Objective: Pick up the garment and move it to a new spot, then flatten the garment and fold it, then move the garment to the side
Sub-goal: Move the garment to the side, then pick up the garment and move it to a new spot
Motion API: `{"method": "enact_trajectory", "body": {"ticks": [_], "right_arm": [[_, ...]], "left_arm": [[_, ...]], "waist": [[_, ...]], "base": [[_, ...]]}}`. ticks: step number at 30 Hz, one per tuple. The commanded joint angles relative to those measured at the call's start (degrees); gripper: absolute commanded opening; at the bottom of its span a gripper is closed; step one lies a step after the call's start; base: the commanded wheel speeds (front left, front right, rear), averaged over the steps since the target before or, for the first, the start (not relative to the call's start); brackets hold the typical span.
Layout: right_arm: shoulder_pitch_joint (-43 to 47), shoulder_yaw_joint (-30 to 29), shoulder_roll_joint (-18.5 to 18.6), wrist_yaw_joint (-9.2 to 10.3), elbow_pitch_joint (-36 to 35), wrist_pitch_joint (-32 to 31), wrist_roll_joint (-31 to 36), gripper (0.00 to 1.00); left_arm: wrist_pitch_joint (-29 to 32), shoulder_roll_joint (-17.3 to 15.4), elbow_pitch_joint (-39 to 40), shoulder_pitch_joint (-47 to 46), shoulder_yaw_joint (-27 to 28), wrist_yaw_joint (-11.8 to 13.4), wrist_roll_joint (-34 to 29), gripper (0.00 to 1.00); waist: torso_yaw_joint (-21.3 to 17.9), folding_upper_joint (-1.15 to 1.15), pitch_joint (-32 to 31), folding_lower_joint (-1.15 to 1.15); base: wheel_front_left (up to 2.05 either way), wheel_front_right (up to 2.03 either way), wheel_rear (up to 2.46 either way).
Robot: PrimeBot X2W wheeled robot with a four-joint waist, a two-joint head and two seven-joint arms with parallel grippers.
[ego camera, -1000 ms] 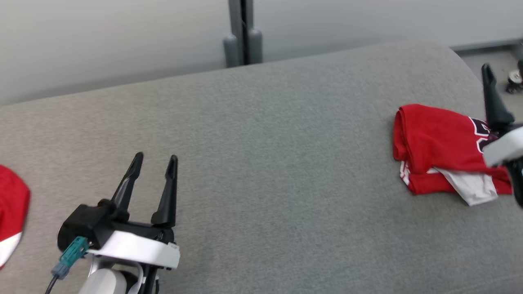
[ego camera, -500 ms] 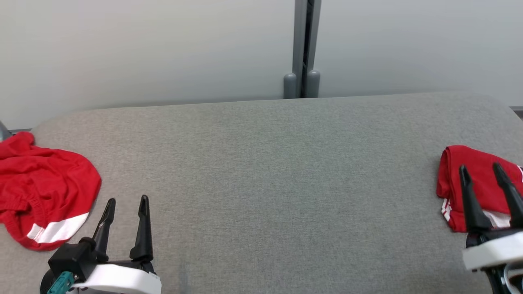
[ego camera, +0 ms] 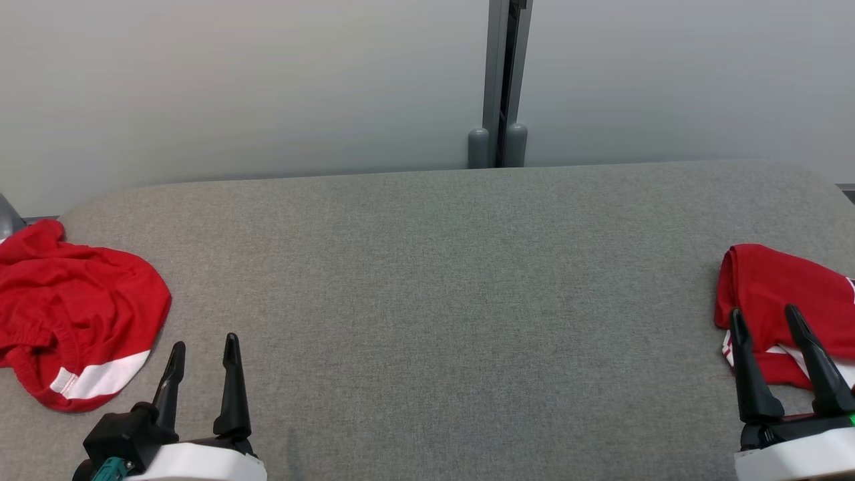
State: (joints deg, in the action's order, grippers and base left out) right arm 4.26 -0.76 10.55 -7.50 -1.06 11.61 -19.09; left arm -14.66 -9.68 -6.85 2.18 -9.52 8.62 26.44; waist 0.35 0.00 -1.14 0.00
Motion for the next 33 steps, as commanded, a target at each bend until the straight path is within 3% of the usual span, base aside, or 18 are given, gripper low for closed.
{"method": "enact_trajectory", "body": {"ticks": [1,23,28,33], "right_arm": [[0.4,0.1,0.2,0.01,-0.5,-0.4,0.2,1.0],[-0.2,1.5,-0.5,0.01,-0.9,-0.8,-0.8,1.0],[-0.5,2.3,-0.9,0.0,-1.3,-0.8,-1.1,1.0],[-1.3,4.1,-1.4,0.01,-0.7,-0.6,-1.3,1.0]], "left_arm": [[-0.3,0.1,-0.1,-0.3,0.4,0.3,-0.5,1.0],[0.3,-0.3,1.7,-0.7,-0.6,0.9,-0.8,1.0],[1.0,-0.8,1.8,-1.1,-0.3,1.4,-0.7,1.0],[1.7,-1.5,2.2,-1.6,0.0,2.1,-1.0,1.0]], "waist": [[-0.2,0.0,-0.1,0.0],[0.3,0.0,0.0,0.0],[3.0,0.0,0.0,0.0],[8.3,0.0,0.0,0.0]], "base": [[0.0,0.0,0.0],[0.0,0.0,0.0],[0.0,0.0,0.0],[0.0,0.0,0.0]]}}
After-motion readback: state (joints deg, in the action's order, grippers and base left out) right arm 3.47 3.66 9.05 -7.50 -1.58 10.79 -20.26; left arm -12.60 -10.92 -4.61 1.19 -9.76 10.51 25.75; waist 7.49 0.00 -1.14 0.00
